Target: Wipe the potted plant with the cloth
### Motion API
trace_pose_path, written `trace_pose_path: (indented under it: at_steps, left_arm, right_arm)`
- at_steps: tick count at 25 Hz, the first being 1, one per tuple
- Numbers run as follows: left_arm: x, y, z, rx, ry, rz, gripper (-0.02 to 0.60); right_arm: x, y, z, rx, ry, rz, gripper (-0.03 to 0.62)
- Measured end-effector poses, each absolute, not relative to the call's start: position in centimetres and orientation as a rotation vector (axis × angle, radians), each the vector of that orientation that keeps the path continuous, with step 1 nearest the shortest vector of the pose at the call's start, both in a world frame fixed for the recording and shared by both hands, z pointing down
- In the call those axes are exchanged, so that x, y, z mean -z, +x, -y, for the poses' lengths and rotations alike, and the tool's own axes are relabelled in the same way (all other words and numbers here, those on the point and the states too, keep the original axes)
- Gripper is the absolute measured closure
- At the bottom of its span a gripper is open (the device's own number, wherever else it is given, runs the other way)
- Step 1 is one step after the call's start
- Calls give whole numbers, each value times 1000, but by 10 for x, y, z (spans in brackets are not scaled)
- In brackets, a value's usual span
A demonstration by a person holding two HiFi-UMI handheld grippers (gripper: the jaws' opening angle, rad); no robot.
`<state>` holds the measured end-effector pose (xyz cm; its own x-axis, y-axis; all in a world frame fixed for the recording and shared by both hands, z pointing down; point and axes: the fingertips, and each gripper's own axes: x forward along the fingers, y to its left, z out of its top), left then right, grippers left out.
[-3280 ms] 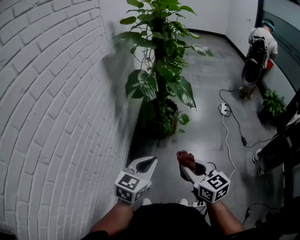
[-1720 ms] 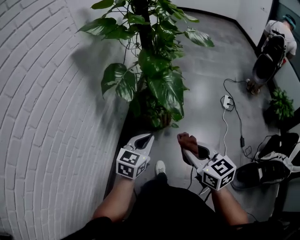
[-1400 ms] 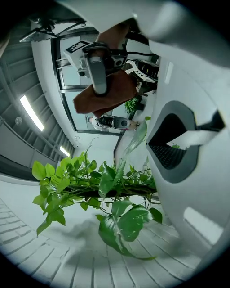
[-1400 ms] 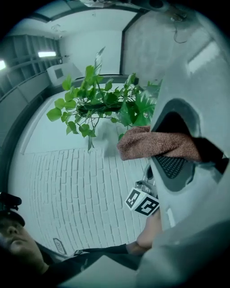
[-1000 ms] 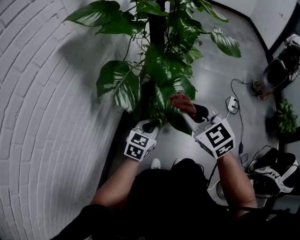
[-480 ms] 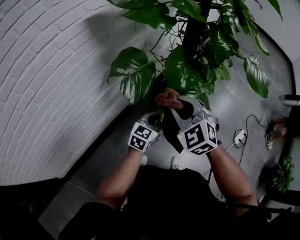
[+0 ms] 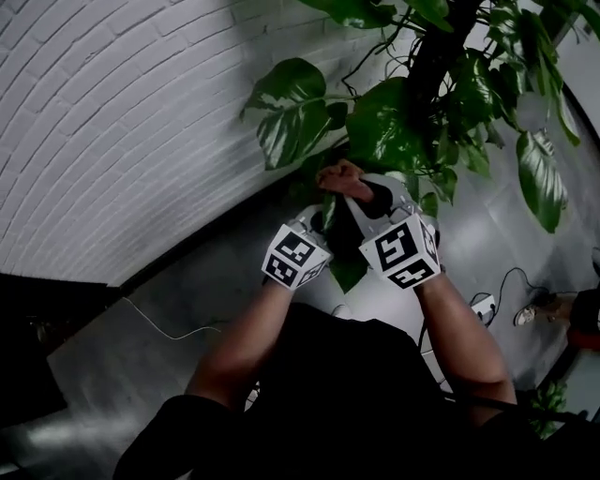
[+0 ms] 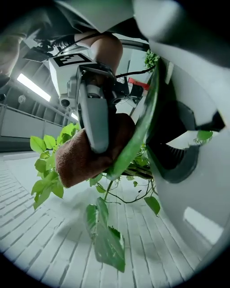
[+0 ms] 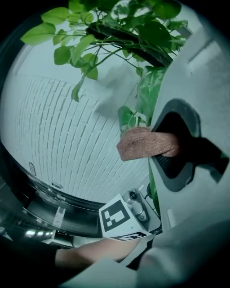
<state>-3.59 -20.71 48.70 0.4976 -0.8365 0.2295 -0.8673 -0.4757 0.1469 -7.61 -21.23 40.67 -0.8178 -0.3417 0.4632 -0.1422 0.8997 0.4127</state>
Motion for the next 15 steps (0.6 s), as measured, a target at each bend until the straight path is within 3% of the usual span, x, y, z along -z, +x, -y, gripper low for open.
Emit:
trace_pose_path:
  at_steps: [15]
  left_arm:
    - [-479,-5,185,-104,2447,1505,566]
  right_arm:
    - [-426,-41,172,207,189,2624,525]
